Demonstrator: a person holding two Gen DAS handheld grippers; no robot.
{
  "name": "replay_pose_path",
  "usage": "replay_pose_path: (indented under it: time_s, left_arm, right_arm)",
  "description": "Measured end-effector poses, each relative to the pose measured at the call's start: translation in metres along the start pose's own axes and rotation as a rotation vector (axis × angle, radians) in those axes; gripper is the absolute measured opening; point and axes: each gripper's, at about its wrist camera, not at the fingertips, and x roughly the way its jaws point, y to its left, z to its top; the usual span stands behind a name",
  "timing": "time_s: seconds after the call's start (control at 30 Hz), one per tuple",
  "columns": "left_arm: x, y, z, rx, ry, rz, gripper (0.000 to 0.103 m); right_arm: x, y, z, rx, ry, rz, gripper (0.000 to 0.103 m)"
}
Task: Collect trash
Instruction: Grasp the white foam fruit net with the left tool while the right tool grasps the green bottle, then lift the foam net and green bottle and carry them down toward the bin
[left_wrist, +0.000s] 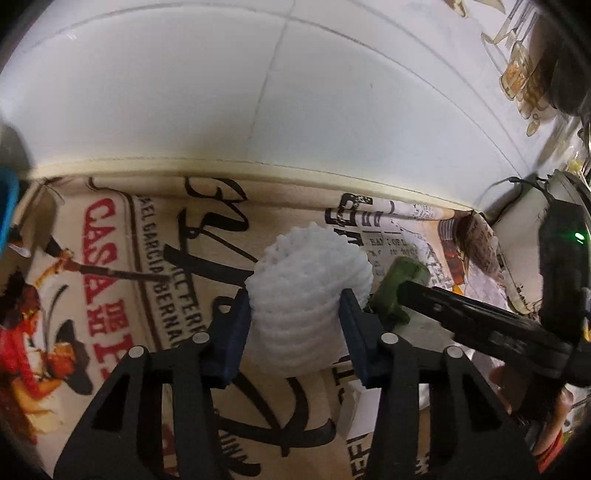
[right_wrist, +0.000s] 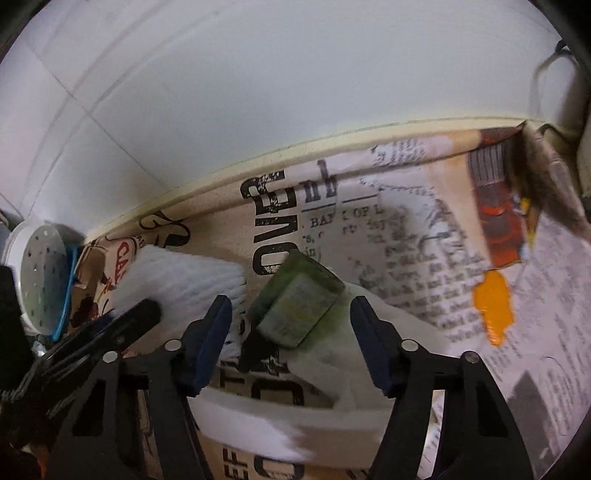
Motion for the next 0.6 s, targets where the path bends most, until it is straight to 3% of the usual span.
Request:
replay_pose_path:
  time_s: [0.13, 0.2, 0.33, 0.4, 0.6]
  left_arm:
    - [-0.012, 0.001, 0.001, 0.021, -0.023, 0.036, 0.047]
    - [-0.021, 0.002, 0.0, 0.03, -0.038, 0.053, 0.047]
    - [-0.033, 0.001, -0.002, 0.034, -0.053, 0.065, 0.047]
    - [-0.041, -0.002, -0.004, 0.04, -0.067, 0.071, 0.047]
    - [-0.067, -0.017, -0.013, 0.062, -0.114, 0.083, 0.047]
  right_arm:
    - [0.009, 0.006, 0.0, -0.002, 0.02, 0.033, 0.047]
    - [0.01, 0.009, 0.0, -0.012, 0.02, 0.056, 0.033]
    - [0.005, 0.018, -0.005, -0.053, 0.013, 0.047, 0.031]
    - [-0.001, 0.019, -0.008, -0.059, 0.018, 0.069, 0.002]
    - [-0.029, 0.019, -0.021, -0.108, -0.012, 0.044, 0.003]
